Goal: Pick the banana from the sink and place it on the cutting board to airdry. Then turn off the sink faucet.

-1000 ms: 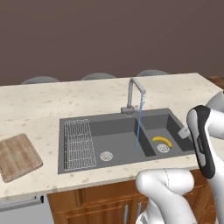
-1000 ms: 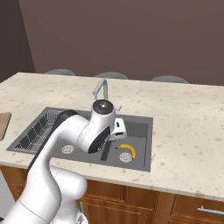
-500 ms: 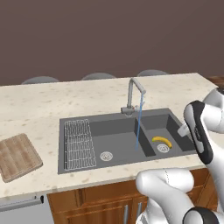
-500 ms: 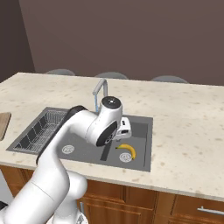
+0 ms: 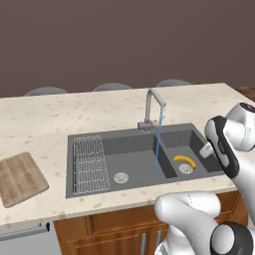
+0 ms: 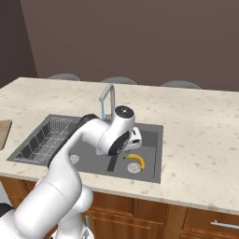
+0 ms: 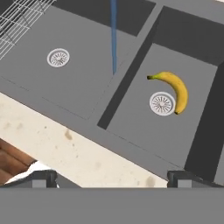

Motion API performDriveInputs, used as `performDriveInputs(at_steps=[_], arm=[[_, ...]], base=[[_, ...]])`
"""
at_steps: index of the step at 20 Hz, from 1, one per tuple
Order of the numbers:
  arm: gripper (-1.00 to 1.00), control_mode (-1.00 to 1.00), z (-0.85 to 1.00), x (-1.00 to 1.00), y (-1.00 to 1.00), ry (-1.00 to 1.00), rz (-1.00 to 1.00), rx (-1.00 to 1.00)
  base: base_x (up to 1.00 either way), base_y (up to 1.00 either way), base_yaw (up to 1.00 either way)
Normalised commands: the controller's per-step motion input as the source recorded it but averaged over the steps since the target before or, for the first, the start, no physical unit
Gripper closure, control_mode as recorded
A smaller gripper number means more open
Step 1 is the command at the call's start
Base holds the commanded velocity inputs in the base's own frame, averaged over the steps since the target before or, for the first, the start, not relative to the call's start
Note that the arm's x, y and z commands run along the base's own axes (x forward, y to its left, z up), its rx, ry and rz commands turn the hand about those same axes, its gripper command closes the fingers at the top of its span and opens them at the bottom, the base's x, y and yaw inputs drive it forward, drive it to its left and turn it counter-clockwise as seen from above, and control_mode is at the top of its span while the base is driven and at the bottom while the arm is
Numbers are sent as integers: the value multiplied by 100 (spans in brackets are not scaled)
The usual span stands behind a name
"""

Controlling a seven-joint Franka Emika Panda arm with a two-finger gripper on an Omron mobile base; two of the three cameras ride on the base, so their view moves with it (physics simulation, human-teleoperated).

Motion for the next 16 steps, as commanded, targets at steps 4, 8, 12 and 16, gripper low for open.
performDriveInputs(at_steps=[4, 8, 12, 16], arm=[[-100, -100, -23, 16, 0, 0, 11, -1], [-100, -100, -16, 15, 0, 0, 10, -3], [-100, -100, -12, 16, 0, 0, 10, -4], [-100, -100, -15, 14, 0, 0, 8, 0]], base=[[0, 0, 0], [0, 0, 0], [0, 0, 0], [0, 0, 0]])
